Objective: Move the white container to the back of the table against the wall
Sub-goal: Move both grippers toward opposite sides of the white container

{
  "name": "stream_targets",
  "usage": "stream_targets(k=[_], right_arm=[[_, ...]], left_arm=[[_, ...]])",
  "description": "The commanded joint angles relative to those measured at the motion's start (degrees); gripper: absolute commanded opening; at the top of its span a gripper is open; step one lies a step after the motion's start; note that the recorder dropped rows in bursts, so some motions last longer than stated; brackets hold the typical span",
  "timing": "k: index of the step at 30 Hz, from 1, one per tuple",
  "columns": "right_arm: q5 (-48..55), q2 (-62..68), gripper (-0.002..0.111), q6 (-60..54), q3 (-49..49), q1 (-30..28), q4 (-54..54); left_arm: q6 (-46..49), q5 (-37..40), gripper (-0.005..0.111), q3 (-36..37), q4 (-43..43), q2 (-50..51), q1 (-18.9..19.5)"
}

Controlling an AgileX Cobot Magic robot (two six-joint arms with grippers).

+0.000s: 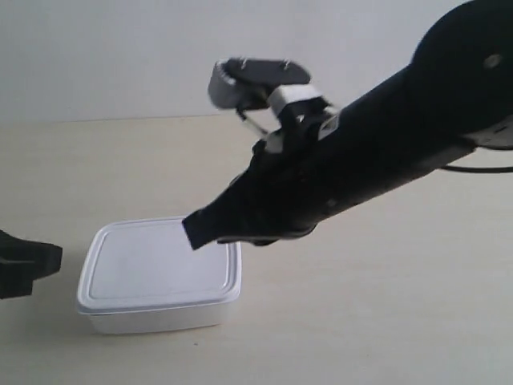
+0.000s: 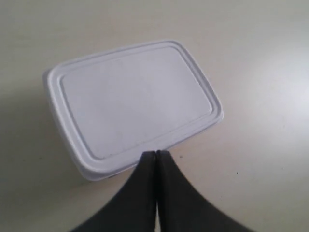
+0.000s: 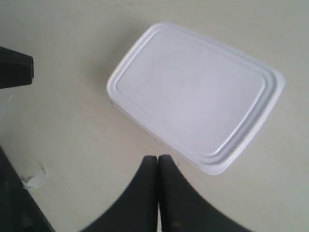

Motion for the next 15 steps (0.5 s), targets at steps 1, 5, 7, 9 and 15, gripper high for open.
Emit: stream_targets(k=[1, 5, 7, 9, 15], right_arm=[[-3.7, 6.6, 0.0, 0.2, -0.1, 3.3, -0.7], [-5.1, 11.4, 0.0, 0.2, -0.1, 6.0, -0.7], [-5.5, 13.3, 0.0, 0.2, -0.1, 6.6, -0.7], [-5.5, 14.8, 0.0, 0.2, -0.1, 6.7, -0.7], [-6.8, 16.3, 0.0, 0.2, 1.7, 6.7, -0.6]], left_arm=[[0.2, -5.5, 0.0, 3.3, -2.0, 1.9, -2.8], [0.2, -8.0, 0.0, 5.4, -2.1, 4.0, -5.1], [0.2, -8.9, 0.0, 6.2, -2.4, 5.5, -5.8], [0.2, -10.5, 0.0, 7.2, -2.9, 7.1, -6.9], [0.2, -15.6, 0.0, 9.7, -4.7, 11.9, -9.7]])
